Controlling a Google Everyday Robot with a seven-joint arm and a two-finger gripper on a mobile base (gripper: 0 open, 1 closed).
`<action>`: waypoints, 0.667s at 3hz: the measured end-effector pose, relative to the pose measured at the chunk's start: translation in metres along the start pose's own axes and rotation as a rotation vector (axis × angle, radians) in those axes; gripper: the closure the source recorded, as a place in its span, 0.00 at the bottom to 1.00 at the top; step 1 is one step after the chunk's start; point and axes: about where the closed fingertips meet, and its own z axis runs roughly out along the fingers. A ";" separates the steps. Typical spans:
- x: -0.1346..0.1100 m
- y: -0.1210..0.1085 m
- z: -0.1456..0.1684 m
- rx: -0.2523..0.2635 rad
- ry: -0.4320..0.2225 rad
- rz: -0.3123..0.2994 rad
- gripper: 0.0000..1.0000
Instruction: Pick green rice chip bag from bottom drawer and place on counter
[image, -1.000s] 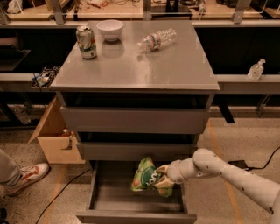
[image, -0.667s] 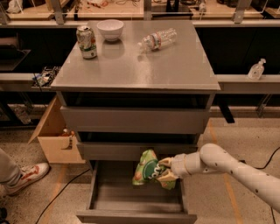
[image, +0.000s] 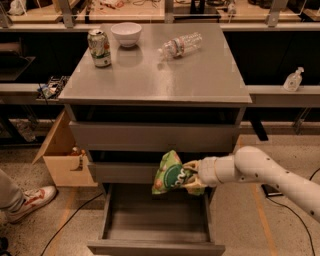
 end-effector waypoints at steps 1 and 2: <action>-0.007 -0.007 -0.007 0.010 0.010 -0.019 1.00; -0.011 -0.010 -0.004 0.012 0.001 -0.037 1.00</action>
Offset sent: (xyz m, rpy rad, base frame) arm 0.0118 0.0054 0.0184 -0.0073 -0.0576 0.0245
